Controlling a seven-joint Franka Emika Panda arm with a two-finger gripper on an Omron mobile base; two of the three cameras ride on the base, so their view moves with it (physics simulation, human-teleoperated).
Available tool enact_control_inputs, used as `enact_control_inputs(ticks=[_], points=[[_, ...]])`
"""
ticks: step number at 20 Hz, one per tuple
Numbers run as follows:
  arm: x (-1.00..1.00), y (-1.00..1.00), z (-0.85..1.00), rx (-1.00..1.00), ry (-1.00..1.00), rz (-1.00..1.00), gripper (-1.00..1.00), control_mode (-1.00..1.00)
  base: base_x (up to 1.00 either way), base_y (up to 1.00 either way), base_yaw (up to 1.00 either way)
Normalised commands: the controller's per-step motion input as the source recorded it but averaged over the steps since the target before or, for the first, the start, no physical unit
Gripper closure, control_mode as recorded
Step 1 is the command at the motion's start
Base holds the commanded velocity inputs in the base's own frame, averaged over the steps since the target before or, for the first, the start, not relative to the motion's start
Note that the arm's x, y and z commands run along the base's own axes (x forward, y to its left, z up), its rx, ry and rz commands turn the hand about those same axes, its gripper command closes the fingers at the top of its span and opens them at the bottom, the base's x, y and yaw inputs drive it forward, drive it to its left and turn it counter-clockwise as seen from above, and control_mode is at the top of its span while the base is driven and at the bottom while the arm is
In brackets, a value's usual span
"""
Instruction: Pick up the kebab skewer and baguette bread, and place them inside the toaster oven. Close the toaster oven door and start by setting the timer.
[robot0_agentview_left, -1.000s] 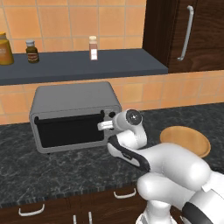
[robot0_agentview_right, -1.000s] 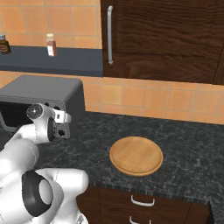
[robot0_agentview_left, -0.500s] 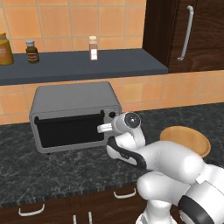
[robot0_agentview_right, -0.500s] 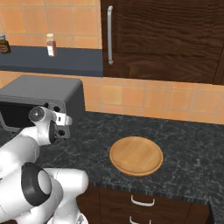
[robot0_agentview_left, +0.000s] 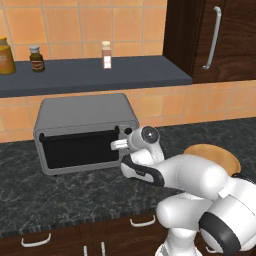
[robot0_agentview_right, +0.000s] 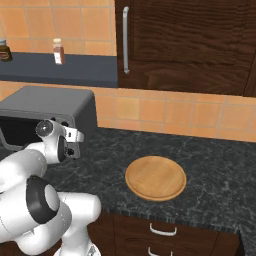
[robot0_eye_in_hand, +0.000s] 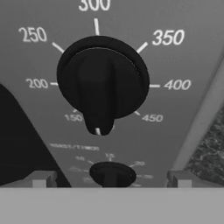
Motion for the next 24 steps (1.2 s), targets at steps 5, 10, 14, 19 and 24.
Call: enact_control_inputs(ticks=[5, 10, 14, 19, 24], points=[[0.03, 0.0, 0.0, 0.0, 0.0, 0.0, -1.0, -1.0, 0.0, 0.0, 0.0], [0.0, 0.0, 0.0, 0.0, 0.0, 0.0, -1.0, -1.0, 0.0, 0.0, 0.0], [0.0, 0.0, 0.0, 0.0, 0.0, 0.0, -1.0, -1.0, 0.0, 0.0, 0.0], [0.0, 0.0, 0.0, 0.0, 0.0, 0.0, 1.0, -1.0, 0.0, 0.0, 0.0], [0.0, 0.0, 0.0, 0.0, 0.0, 0.0, 1.0, -1.0, 0.0, 0.0, 0.0]])
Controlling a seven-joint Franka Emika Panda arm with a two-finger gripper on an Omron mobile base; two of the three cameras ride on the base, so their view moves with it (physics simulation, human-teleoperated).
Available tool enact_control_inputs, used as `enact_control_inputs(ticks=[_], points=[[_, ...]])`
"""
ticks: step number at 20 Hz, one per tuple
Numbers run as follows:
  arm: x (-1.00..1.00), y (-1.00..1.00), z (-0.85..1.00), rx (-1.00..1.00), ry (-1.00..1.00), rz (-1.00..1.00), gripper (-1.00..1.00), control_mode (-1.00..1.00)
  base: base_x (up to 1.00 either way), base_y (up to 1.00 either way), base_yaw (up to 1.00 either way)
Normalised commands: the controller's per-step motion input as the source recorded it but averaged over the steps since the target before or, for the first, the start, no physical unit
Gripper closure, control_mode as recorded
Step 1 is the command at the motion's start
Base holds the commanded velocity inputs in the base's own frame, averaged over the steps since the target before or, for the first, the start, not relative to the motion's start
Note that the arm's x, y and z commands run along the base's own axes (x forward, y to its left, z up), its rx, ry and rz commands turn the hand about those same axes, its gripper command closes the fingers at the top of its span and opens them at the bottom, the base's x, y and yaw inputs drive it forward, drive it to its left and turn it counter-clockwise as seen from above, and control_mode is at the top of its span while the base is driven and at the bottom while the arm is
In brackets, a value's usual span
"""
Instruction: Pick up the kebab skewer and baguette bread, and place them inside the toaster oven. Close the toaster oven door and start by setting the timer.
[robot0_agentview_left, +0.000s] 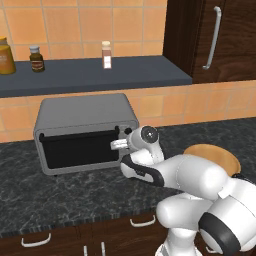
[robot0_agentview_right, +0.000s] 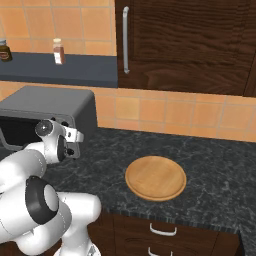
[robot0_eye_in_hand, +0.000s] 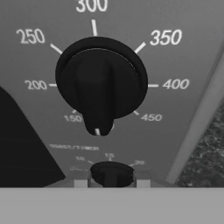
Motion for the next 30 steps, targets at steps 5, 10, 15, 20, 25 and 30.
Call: enact_control_inputs(ticks=[5, 10, 15, 20, 25, 30], points=[[0.0, 0.0, 0.0, 0.0, 0.0, 0.0, 1.0, -1.0, 0.0, 0.0, 0.0], [0.0, 0.0, 0.0, 0.0, 0.0, 0.0, 1.0, -1.0, 0.0, 0.0, 0.0], [0.0, 0.01, -0.1, 0.0, 0.0, 0.0, 1.0, -1.0, 0.0, 0.0, 0.0], [0.0, 0.0, 0.0, 0.0, 0.0, 0.0, 1.0, -1.0, 0.0, 0.0, 0.0], [0.0, -0.01, 0.0, 0.05, 0.0, 0.0, 1.0, -1.0, 0.0, 0.0, 0.0], [0.0, -0.11, -0.01, 0.11, 0.0, 0.0, 1.0, -1.0, 0.0, 0.0, 0.0]])
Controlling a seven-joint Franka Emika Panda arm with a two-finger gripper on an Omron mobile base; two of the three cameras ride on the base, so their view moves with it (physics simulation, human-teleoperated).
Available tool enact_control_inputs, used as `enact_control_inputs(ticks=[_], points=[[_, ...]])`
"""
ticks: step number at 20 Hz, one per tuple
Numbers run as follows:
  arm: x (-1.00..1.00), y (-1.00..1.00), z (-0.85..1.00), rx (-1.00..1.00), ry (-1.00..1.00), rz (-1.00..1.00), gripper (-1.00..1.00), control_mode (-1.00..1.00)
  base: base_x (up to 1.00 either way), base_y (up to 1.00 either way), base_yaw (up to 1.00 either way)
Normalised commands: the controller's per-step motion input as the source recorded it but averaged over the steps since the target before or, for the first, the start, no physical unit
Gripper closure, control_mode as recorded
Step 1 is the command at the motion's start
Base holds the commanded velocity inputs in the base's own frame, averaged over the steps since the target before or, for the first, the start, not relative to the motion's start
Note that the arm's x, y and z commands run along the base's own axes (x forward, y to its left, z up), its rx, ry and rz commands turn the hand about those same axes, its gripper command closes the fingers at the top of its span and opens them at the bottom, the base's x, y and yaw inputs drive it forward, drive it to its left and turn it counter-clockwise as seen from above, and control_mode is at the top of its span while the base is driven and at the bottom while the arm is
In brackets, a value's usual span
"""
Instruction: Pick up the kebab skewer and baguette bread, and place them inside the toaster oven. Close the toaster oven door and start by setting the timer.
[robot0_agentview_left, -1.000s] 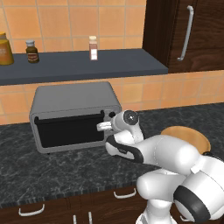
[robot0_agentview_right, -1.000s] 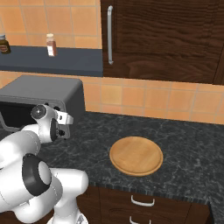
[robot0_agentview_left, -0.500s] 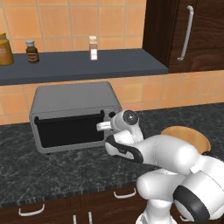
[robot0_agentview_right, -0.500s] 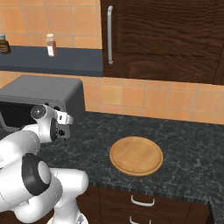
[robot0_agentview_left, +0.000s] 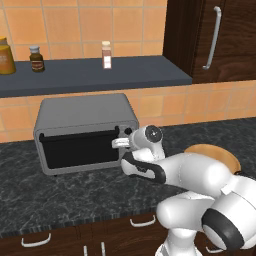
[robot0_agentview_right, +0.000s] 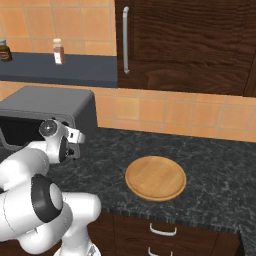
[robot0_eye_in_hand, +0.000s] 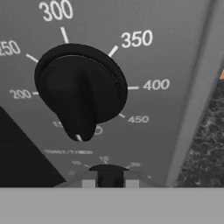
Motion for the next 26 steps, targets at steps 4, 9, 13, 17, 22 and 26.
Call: enact_control_inputs(ticks=[4, 9, 13, 17, 22, 26], points=[[0.0, -0.17, -0.03, 0.12, 0.0, 0.0, 1.0, -1.0, 0.0, 0.0, 0.0], [-0.01, -0.14, -0.01, 0.11, 0.0, 0.0, 1.0, -1.0, 0.0, 0.0, 0.0], [-0.04, -0.22, -0.01, 0.11, 0.0, 0.0, 1.0, -1.0, 0.0, 0.0, 0.0], [-0.01, -0.18, 0.0, 0.1, 0.0, 0.0, 1.0, -1.0, 0.0, 0.0, 0.0], [-0.01, -0.11, -0.02, 0.09, 0.02, 0.0, 1.0, -1.0, 0.0, 0.0, 0.0], [0.0, -0.09, -0.01, 0.08, 0.04, 0.0, 1.0, -1.0, 0.0, 0.0, 0.0]])
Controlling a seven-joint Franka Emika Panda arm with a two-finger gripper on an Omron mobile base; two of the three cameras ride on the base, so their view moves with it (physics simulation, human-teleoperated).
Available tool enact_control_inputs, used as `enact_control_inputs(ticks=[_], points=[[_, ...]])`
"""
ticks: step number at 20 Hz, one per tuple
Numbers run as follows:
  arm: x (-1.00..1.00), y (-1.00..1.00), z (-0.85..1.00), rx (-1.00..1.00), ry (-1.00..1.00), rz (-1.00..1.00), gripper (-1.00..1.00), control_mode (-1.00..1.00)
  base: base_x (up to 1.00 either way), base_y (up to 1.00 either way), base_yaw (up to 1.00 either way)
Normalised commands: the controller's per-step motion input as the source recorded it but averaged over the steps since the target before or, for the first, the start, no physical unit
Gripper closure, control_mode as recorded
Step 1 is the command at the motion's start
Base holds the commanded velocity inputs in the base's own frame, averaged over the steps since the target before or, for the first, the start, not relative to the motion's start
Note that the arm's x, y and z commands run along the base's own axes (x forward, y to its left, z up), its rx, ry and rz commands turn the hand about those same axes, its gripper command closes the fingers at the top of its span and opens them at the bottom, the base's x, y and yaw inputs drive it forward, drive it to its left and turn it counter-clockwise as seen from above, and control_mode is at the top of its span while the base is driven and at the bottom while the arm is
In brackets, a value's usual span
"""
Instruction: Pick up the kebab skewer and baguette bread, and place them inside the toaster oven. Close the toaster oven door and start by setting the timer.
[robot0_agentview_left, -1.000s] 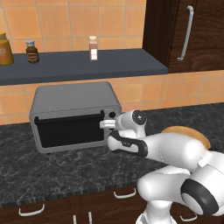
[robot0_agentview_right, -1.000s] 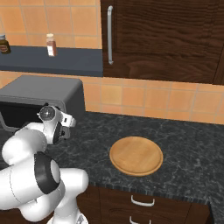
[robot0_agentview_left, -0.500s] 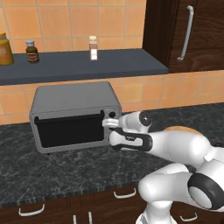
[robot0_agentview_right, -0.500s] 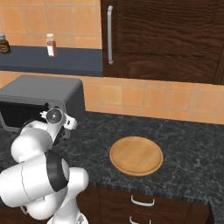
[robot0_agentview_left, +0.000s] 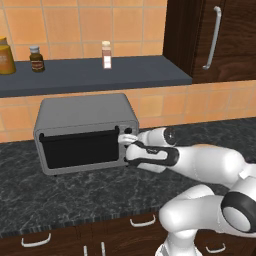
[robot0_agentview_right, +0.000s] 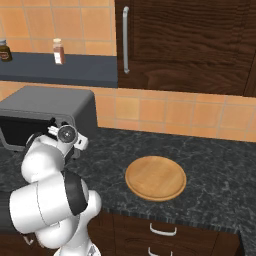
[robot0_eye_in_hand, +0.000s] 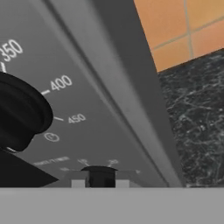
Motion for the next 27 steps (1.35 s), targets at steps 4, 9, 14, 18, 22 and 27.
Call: enact_control_inputs(ticks=[4, 9, 14, 18, 22, 27], points=[[0.0, -0.14, 0.0, 0.1, 0.05, 0.0, 1.0, -1.0, 0.0, 0.0, 0.0], [0.0, -0.12, -0.07, 0.13, 0.05, 0.0, 1.0, -1.0, 0.0, 0.0, 0.0], [0.0, 0.0, -0.19, 0.17, 0.03, 0.0, 1.0, -1.0, 0.0, 0.0, 0.0], [-0.01, 0.0, -0.21, 0.14, 0.01, 0.0, 1.0, -1.0, 0.0, 0.0, 0.0], [-0.04, 0.0, -0.22, 0.11, 0.03, 0.0, 1.0, -1.0, 0.0, 0.0, 0.0], [-0.12, 0.0, -0.22, 0.12, 0.05, 0.01, 1.0, -1.0, 0.0, 0.0, 0.0]])
